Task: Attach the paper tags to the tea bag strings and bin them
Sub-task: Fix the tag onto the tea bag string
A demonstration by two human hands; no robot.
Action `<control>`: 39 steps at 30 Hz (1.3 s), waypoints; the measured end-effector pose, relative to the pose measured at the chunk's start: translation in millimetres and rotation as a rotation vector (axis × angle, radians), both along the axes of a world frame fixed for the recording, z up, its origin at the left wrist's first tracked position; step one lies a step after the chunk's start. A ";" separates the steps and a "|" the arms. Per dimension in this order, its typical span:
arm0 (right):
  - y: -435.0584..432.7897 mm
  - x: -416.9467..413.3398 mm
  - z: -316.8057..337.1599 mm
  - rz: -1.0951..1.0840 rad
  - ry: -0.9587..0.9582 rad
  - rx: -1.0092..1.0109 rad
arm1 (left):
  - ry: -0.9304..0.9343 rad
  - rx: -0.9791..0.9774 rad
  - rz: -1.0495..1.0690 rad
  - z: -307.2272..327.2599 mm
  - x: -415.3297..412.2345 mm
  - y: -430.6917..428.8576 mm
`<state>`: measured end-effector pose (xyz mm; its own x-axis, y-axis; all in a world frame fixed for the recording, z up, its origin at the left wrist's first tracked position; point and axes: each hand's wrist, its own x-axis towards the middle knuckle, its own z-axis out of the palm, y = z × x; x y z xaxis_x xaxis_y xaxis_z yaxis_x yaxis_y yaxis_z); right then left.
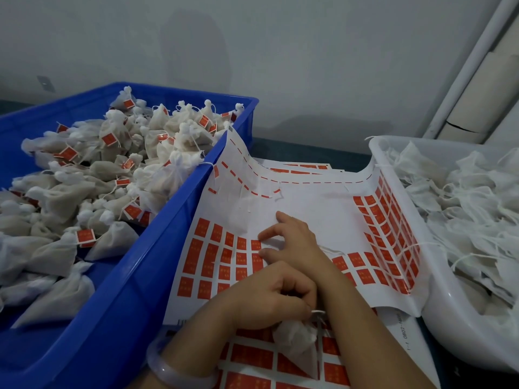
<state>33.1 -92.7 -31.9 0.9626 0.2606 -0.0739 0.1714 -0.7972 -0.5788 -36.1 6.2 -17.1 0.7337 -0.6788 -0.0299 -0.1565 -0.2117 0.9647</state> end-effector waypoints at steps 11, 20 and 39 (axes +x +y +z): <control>-0.8 -1.1 2.2 0.014 0.005 0.003 | -0.011 0.006 -0.001 0.1 -0.8 -1.1; -1.9 -2.7 3.1 0.013 0.010 0.015 | -0.024 0.014 0.008 -0.5 -1.0 -1.0; -0.9 -1.3 -0.5 0.002 0.015 -0.004 | -0.033 0.030 0.006 0.6 -2.3 -2.2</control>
<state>31.8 -93.6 -32.4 0.9609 0.2623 -0.0890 0.1646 -0.7992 -0.5781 -38.4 4.0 -16.4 0.7388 -0.6735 -0.0258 -0.1871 -0.2417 0.9521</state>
